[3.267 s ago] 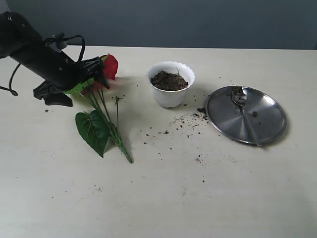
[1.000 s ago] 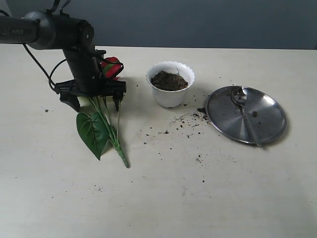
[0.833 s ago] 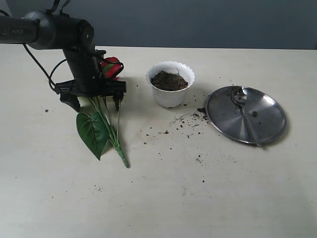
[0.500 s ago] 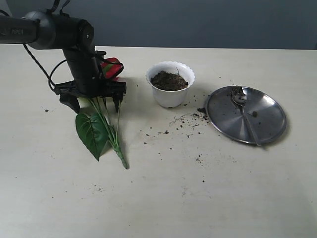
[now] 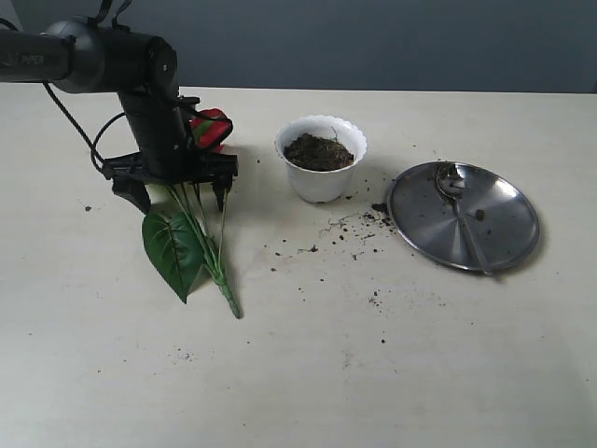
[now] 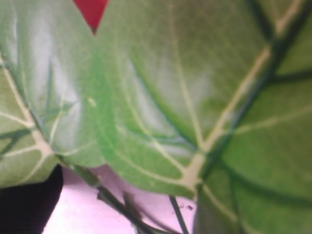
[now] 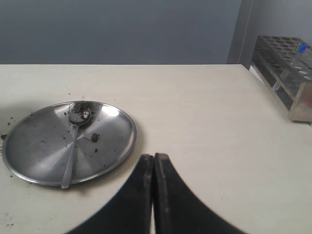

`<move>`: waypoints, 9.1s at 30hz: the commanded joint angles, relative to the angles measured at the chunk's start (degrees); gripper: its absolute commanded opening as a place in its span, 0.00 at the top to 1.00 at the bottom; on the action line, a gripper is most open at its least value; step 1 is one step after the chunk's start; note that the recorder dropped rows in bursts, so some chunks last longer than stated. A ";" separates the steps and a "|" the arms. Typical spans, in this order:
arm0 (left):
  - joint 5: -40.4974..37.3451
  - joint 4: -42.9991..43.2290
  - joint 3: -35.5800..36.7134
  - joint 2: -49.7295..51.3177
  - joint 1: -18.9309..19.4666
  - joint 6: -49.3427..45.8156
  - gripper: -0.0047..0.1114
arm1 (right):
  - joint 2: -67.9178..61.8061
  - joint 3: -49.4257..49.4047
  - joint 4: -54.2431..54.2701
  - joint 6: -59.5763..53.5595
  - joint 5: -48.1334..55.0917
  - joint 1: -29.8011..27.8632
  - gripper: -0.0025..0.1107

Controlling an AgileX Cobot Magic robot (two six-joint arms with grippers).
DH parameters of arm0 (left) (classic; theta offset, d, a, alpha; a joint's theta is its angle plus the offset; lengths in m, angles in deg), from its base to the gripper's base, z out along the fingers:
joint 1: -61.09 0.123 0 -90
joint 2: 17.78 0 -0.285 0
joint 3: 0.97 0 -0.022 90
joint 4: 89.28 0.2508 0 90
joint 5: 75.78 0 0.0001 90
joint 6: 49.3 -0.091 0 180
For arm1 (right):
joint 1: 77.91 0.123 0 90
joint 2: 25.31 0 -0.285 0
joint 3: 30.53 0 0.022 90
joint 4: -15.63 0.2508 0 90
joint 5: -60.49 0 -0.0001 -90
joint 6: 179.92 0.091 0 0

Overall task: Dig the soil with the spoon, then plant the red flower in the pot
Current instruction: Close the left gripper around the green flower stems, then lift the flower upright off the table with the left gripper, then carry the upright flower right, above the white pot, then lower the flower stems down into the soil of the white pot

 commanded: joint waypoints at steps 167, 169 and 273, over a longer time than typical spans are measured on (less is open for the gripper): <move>6.34 -92.63 0.03 -18.63 -0.20 -116.74 0.96 | 0.35 -0.05 0.03 -0.10 -0.59 -0.21 0.98; 5.04 -93.88 0.03 -18.00 -0.20 -120.38 0.96 | 0.35 -0.05 0.03 -0.10 -0.59 -0.21 0.98; -14.58 -91.87 -22.95 2.09 1.53 -124.85 0.96 | 0.35 -0.05 -0.05 -0.10 -0.28 -0.21 0.98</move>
